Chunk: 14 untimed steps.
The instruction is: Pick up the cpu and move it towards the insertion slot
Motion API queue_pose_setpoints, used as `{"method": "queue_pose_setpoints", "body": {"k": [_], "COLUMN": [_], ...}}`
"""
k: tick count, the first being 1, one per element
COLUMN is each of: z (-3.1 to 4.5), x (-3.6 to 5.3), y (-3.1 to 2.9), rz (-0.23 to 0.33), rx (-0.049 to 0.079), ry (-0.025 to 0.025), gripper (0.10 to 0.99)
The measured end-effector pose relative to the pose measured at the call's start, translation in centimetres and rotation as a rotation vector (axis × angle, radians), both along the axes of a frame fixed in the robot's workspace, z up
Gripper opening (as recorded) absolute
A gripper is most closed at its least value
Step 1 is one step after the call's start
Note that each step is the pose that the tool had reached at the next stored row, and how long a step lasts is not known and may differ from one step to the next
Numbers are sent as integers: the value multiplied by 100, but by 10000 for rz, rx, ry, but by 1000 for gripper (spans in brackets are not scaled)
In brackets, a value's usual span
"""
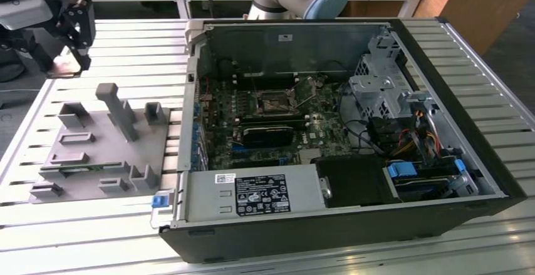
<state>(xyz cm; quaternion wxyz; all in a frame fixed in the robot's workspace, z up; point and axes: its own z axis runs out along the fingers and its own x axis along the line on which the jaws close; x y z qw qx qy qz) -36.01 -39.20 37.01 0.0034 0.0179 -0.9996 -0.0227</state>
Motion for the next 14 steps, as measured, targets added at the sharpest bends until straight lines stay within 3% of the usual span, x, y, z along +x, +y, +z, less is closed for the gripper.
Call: {"method": "queue_pose_setpoints", "body": {"k": [14], "z": [0], "x": [166], "y": [43], "rz": [1], "rx": [0], "ry": [0], "gripper": [541]}}
